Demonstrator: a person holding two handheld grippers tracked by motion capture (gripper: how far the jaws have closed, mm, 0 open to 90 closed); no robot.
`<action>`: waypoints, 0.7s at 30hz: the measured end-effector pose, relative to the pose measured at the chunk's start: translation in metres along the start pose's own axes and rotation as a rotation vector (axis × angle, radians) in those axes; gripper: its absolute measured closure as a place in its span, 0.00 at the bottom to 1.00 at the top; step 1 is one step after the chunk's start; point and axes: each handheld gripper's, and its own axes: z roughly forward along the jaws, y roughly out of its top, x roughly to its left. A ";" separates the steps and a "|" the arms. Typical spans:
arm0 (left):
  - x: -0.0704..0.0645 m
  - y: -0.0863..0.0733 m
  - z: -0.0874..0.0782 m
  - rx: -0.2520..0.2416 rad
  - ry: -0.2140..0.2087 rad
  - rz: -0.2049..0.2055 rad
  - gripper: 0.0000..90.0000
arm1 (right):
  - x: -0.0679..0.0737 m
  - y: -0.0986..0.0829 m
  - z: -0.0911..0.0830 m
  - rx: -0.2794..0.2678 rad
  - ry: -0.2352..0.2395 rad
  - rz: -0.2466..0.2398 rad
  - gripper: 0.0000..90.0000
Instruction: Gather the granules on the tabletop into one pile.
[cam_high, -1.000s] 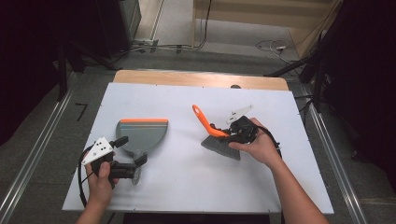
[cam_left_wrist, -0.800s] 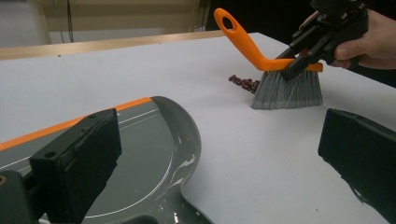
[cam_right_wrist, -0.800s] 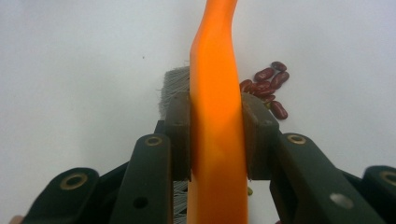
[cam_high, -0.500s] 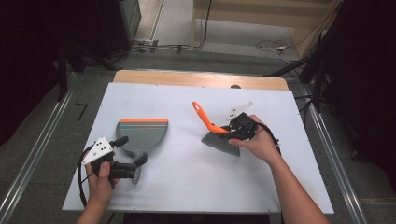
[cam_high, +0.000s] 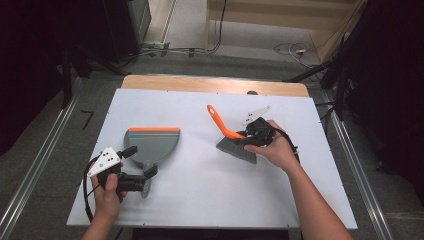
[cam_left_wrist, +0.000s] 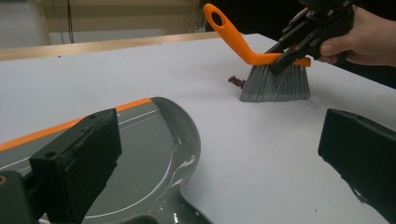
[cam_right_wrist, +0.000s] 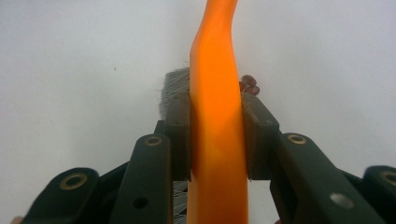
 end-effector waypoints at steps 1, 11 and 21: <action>0.000 0.000 0.000 0.000 0.000 0.000 0.00 | 0.000 0.000 0.000 -0.001 -0.002 0.002 0.74; -0.001 0.000 0.001 0.002 -0.001 0.002 0.00 | 0.005 0.007 -0.006 0.019 0.012 0.005 0.75; 0.000 0.001 -0.001 -0.001 0.000 0.000 0.00 | -0.009 0.018 -0.031 -0.060 -0.009 0.058 0.75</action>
